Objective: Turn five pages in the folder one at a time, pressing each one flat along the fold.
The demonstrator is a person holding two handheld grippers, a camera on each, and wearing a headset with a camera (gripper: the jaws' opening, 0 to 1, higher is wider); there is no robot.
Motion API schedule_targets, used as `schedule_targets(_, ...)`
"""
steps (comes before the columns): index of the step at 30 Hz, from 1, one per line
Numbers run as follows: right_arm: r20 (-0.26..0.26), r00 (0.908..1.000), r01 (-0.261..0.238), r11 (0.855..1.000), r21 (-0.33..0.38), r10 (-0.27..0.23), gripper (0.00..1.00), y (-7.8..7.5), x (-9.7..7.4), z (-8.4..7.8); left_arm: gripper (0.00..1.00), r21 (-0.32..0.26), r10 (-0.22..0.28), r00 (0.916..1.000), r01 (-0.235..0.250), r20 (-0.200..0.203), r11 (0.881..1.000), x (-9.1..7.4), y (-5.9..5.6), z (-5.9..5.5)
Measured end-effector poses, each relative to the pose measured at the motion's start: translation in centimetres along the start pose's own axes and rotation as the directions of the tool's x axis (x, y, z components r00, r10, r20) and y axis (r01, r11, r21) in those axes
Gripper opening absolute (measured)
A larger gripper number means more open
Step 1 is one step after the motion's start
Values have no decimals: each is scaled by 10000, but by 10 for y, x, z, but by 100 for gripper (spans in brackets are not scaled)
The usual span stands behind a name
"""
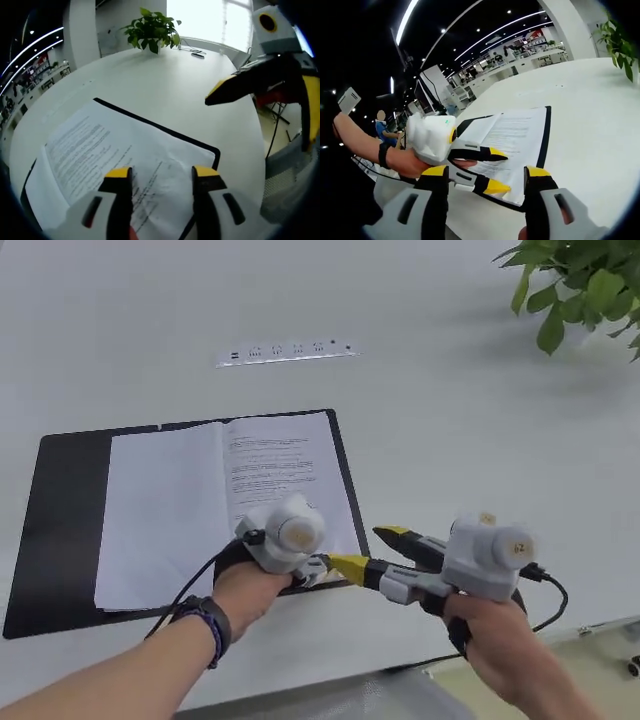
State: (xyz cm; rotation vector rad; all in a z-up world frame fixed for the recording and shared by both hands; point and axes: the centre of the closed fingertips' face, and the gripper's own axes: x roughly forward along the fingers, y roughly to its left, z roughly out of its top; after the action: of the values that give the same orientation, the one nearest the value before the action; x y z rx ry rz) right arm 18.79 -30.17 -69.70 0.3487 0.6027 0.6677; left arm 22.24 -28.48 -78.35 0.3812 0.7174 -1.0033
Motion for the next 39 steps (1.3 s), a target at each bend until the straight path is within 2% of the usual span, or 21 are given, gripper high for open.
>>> schedule_targets(6, -220, 9997, -94, 9996, 257, 100, 58, -15, 19, -5, 45, -115, 82, 9999, -81, 150, 9999, 0, 2, 1)
schedule_targets(9, -389, 9991, -176, 9993, 345, 189, 58, -21, 27, -8, 37, -581, 321, 9990, -303, 317, 9978, -1, 12, 2)
schedule_targets(10, -413, 9989, -182, 9990, 415, 199, 58, -24, 30, -8, 35, -536, 356, 9989, -339, 313, 9980, -1, 13, 2)
schedule_targets(13, -386, 9990, -213, 9979, 616, 237, 58, -28, 34, -8, 34, -453, 318, 9990, -304, 299, 9985, -1, 11, 1)
schedule_targets(16, -595, 9977, -283, 9968, 754, 329, 58, -32, 41, -14, 34, -523, 347, 9985, -326, 416, 9981, -2, 10, 1)
schedule_targets(20, -760, 9964, -312, 9964, 787, 372, 58, -35, 46, -18, 33, -568, 367, 9984, -342, 441, 9978, -2, 12, 2)
schedule_targets(29, -639, 9965, -481, 9944, 946, 543, 56, -36, 50, -12, 32, -640, 363, 9982, -332, 485, 9974, -2, 12, 2)
schedule_targets(32, -535, 9964, -586, 9908, 1220, 655, 56, -36, 50, -12, 32, -735, 354, 9981, -317, 497, 9968, -2, 13, 2)
schedule_targets(35, -422, 9964, -669, 9882, 1381, 734, 54, -36, 49, -11, 33, -1131, 64, 9981, 5, 609, 9936, -3, 12, 3)
schedule_targets(36, -341, 9961, -754, 9867, 1443, 811, 53, -34, 48, -10, 34, -1693, -189, 9974, 303, 689, 9851, -5, 10, 4)
schedule_targets(37, -305, 9959, -798, 9858, 1477, 851, 51, -33, 48, -10, 35, -1935, -297, 9971, 429, 708, 9802, -7, 10, 4)
schedule_targets(39, -298, 9951, -885, 9841, 1543, 942, 50, -32, 47, -11, 39, -1989, -285, 9977, 401, 612, 9792, -10, 14, 3)
